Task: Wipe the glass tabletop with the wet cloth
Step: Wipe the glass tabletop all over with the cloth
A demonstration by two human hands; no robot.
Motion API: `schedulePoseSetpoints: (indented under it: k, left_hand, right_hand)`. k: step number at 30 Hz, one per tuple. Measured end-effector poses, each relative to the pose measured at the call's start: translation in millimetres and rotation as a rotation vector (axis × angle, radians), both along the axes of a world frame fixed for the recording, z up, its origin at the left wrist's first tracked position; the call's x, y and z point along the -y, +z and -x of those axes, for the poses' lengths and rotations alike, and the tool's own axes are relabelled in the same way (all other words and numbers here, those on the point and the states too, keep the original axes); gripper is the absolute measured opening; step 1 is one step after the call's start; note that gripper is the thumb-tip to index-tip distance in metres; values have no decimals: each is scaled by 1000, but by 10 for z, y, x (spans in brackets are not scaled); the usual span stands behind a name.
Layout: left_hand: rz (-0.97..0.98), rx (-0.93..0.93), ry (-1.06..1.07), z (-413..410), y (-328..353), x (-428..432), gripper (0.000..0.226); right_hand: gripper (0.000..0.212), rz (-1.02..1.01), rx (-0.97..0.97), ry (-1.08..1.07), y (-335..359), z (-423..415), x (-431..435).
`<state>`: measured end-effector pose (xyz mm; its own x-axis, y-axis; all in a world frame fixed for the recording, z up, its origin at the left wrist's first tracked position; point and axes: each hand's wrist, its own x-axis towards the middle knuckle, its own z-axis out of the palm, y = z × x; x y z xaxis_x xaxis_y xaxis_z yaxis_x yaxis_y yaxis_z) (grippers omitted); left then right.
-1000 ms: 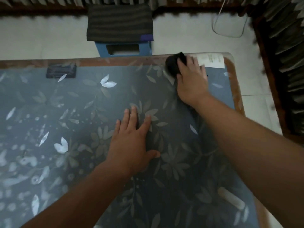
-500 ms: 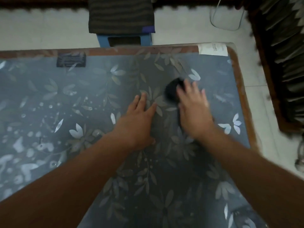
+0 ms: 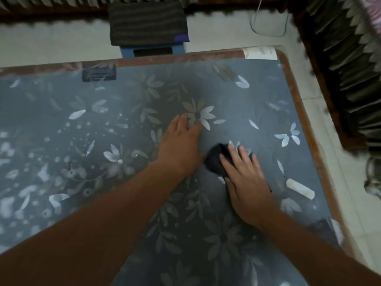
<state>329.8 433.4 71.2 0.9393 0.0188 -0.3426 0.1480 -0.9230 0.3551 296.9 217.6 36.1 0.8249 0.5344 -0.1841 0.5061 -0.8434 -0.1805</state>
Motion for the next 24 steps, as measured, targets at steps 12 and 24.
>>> schedulePoseSetpoints:
  k: [12,24]
  left_hand:
    - [-91,-222,66,478,-23,-301,118]
    - [-65,-238,59,517,-60,-307,116]
  right_hand:
    - [55,-141,-23,-232,-27,-1342,-1124]
    - [56,-87,12,-169,-35,-1562,-1198]
